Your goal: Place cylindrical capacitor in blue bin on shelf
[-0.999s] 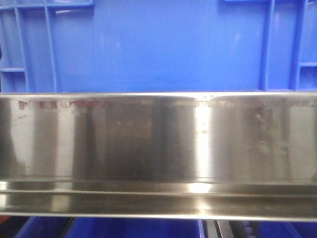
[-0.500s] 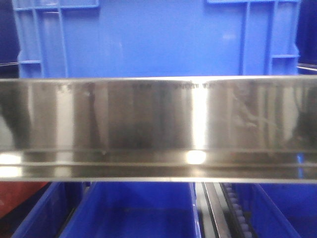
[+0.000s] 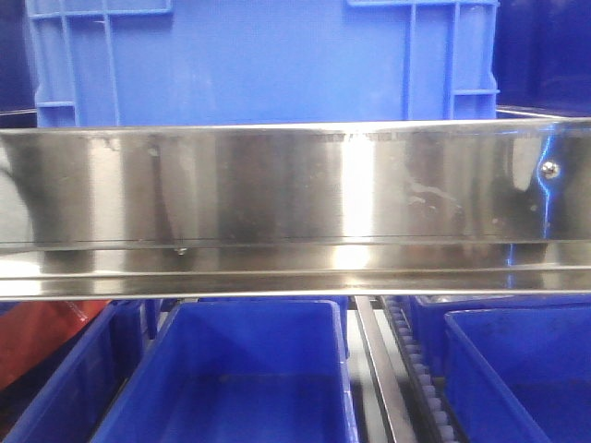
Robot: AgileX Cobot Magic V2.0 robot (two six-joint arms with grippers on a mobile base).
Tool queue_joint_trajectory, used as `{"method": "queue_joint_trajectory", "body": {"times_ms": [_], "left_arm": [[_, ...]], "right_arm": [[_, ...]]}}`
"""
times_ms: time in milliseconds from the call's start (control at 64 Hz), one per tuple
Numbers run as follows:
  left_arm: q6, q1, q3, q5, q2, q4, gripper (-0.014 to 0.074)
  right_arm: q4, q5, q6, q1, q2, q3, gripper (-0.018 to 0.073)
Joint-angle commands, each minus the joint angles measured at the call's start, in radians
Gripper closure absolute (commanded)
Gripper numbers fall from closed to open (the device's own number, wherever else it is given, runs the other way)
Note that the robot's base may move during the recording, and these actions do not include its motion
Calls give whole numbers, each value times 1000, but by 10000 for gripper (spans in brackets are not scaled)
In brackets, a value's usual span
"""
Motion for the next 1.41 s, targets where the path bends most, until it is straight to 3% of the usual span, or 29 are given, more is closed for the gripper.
{"method": "queue_joint_trajectory", "body": {"times_ms": [0, 156, 219, 328, 437, 531, 718, 1390], "left_arm": [[-4, 4, -1, -16, -6, -7, 708], [-4, 4, 8, -19, -9, -4, 708], [13, 29, 40, -46, -40, 80, 708], [63, 134, 145, -133, -145, 118, 708], [130, 264, 264, -96, -283, 136, 708], [132, 368, 351, -35, -403, 134, 708], [130, 475, 473, -69, -471, 61, 708], [130, 483, 476, -110, -471, 73, 708]], "right_arm": [[7, -20, 0, -7, -1, 0, 721], [7, -20, 0, -7, -1, 0, 721], [7, -20, 0, -7, -1, 0, 721], [7, -20, 0, -7, -1, 0, 721], [7, -20, 0, -7, -1, 0, 721], [7, -20, 0, -7, -1, 0, 721], [7, -20, 0, -7, -1, 0, 721], [7, -20, 0, -7, -1, 0, 721]]}}
